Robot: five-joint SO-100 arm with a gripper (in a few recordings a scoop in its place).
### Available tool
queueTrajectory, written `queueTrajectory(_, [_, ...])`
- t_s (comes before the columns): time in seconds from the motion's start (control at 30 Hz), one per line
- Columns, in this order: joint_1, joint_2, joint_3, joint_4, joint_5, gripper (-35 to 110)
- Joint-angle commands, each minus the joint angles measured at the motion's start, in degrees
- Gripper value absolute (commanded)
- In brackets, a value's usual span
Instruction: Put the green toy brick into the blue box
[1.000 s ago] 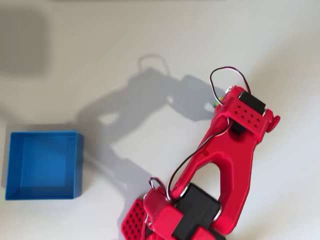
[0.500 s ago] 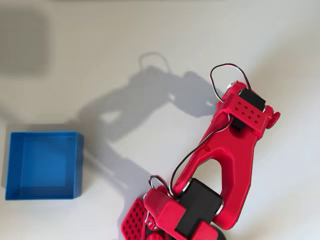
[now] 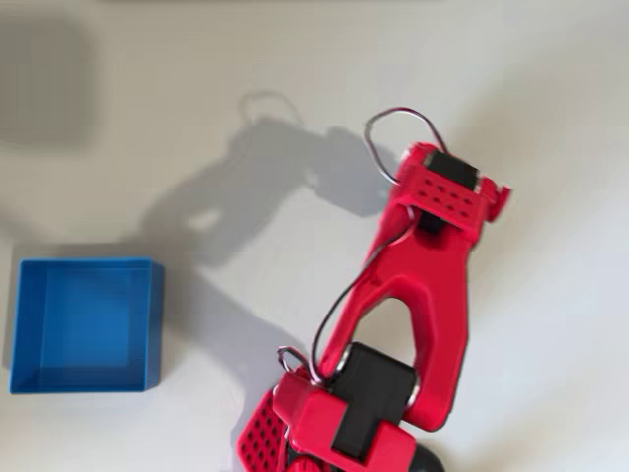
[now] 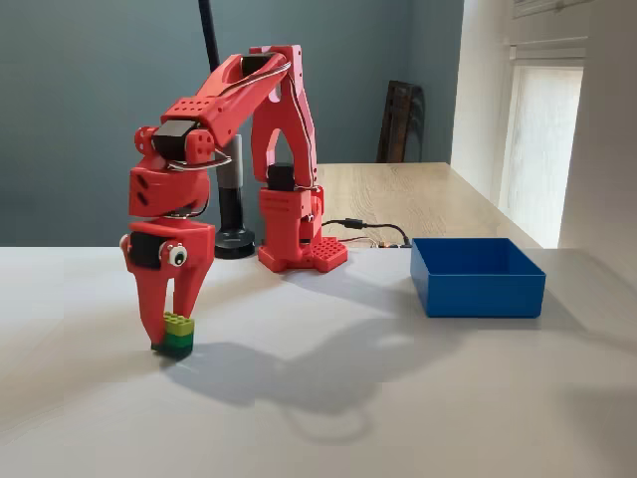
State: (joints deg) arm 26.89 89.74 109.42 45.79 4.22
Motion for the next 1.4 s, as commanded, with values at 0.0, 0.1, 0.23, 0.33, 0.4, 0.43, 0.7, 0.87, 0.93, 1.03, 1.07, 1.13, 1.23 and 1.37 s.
queueTrajectory(0.0, [-4.22,10.9,-2.37,0.97,-0.26,0])
queueTrajectory(0.1, [-8.7,15.91,-0.7,0.97,-0.79,0])
queueTrajectory(0.23, [-15.38,22.76,0.97,1.58,-0.97,0])
queueTrajectory(0.33, [-21.09,27.33,1.23,3.34,-1.14,0])
queueTrajectory(0.4, [-25.31,29.62,0.79,5.8,-1.41,0])
queueTrajectory(0.43, [-27.51,30.67,0.62,7.21,-1.41,0])
queueTrajectory(0.7, [-46.14,36.83,-0.26,18.98,-0.7,0])
queueTrajectory(0.87, [-57.83,38.14,-0.62,24.52,0.62,0])
queueTrajectory(0.93, [-62.23,37.79,-1.58,26.54,1.58,0])
queueTrajectory(1.03, [-68.38,37.71,-3.43,29.27,2.9,0])
queueTrajectory(1.07, [-70.05,37.71,-4.04,30.15,3.34,0])
queueTrajectory(1.13, [-73.39,37.71,-5.45,31.82,4.31,0])
queueTrajectory(1.23, [-77.34,37.44,-6.77,33.4,5.19,0])
queueTrajectory(1.37, [-81.47,37.27,-6.5,33.84,5.45,0])
